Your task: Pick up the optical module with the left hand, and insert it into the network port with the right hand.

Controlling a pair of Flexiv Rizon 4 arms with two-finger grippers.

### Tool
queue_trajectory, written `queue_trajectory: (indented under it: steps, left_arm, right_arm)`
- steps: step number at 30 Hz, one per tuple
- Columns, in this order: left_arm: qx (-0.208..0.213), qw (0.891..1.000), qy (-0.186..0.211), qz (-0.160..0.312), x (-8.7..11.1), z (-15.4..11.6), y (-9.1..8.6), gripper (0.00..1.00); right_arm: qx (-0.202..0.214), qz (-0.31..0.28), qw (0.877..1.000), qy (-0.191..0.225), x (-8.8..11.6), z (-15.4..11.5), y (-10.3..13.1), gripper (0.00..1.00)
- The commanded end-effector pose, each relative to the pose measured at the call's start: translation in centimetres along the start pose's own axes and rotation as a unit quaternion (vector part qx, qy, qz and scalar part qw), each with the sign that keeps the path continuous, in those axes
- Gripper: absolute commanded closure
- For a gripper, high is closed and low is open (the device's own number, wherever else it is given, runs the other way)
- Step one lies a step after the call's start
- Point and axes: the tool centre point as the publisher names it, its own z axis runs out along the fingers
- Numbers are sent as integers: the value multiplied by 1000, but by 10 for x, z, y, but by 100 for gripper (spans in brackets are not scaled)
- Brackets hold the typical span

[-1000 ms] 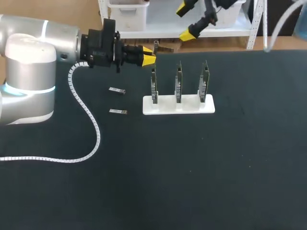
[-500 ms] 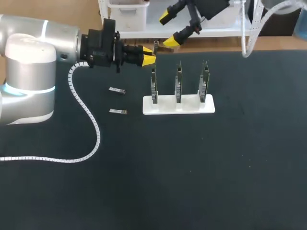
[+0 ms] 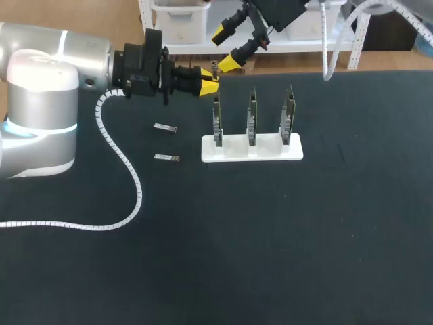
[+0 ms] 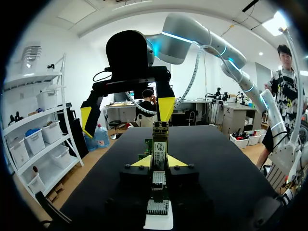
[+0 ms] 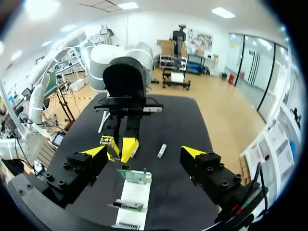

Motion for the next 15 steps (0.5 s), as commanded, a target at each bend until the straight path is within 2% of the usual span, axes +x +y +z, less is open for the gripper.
queue_trajectory:
  steps: [1, 3, 15]
  left_arm:
    - [0, 1000, 2, 0, -4, 1, 2, 100]
    - [0, 1000, 2, 0, -4, 1, 2, 100]
    - [0, 1000, 2, 0, -4, 1, 2, 100]
  right_arm:
    - [37, 13, 999, 20, -3, -20, 22, 0]
    - [45, 9, 999, 15, -5, -28, 28, 0]
    - [53, 24, 998, 20, -10, -35, 69, 0]
